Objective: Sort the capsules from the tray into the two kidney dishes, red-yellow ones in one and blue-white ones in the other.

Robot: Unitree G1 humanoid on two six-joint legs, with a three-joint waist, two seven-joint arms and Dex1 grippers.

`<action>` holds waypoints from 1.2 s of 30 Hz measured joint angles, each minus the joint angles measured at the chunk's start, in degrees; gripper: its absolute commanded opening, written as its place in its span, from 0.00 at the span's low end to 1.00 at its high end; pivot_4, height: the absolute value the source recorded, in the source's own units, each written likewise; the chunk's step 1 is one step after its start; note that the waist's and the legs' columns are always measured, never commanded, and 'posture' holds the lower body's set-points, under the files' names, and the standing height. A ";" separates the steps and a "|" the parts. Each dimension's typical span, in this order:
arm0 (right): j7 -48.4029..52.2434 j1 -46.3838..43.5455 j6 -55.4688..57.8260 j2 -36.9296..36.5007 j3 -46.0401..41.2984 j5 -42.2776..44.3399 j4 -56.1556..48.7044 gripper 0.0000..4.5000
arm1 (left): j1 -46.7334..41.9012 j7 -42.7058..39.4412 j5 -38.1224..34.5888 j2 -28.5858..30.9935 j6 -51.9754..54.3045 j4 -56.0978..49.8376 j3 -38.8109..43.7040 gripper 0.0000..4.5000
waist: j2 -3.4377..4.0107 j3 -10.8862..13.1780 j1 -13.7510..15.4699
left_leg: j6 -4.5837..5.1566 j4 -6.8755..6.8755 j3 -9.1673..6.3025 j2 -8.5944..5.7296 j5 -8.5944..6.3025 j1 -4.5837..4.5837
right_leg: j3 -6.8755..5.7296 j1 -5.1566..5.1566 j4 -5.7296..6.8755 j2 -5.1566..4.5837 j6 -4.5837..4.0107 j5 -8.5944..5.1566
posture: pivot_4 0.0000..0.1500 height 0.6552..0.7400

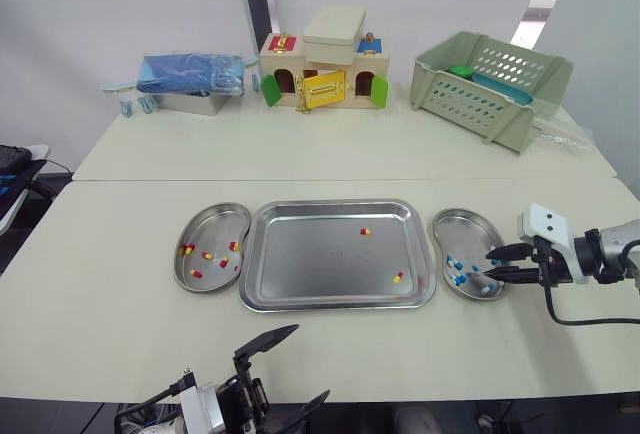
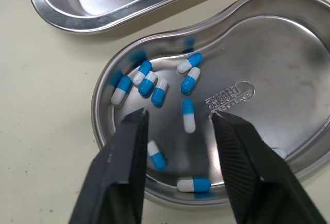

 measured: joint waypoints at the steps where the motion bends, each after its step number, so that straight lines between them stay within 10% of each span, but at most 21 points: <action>1: 0.12 0.00 0.21 0.00 0.00 0.30 0.00 0.72 | 0.19 0.00 0.00 0.00 -0.02 0.07 0.00 1.00 | 0.00 0.00 0.00 | 0.00 0.00 0.00 0.00 0.00 0.00 | 0.00 0.00 0.00 0.00 0.00 0.00 | 1.00 1.00; 5: 0.33 0.00 0.75 -0.02 -0.02 1.73 -0.02 1.00 | 0.58 0.06 0.02 0.01 -0.09 0.17 0.01 1.00 | 0.00 0.00 0.01 | 0.00 0.00 0.00 0.00 0.00 0.00 | 0.00 0.00 0.00 0.00 0.00 0.00 | 1.00 1.00; 17: 1.72 1.52 -0.91 -0.48 -6.58 6.28 4.49 1.00 | 2.77 4.55 0.28 1.16 1.83 -2.40 4.08 1.00 | -0.04 0.02 0.06 | 0.00 0.00 -0.01 0.01 0.00 0.00 | -0.02 0.01 0.00 0.00 0.00 0.00 | 1.00 1.00; 26: 5.88 7.79 -14.84 -0.85 -13.78 6.77 20.74 1.00 | 7.64 14.01 -6.16 18.63 25.32 -7.16 29.77 1.00 | -0.07 0.06 -0.25 | 0.01 0.00 0.03 0.02 -0.01 0.05 | 0.02 0.04 0.01 0.01 0.00 0.00 | 1.00 1.00; 36: 5.37 7.25 -26.98 3.17 -14.72 5.95 33.25 1.00 | 3.68 11.00 -5.98 28.79 40.91 10.26 48.62 1.00 | 0.00 0.11 -1.34 | 0.00 -0.06 0.08 0.02 -0.01 0.06 | 0.05 0.02 -0.01 0.02 0.00 -0.01 | 1.00 1.00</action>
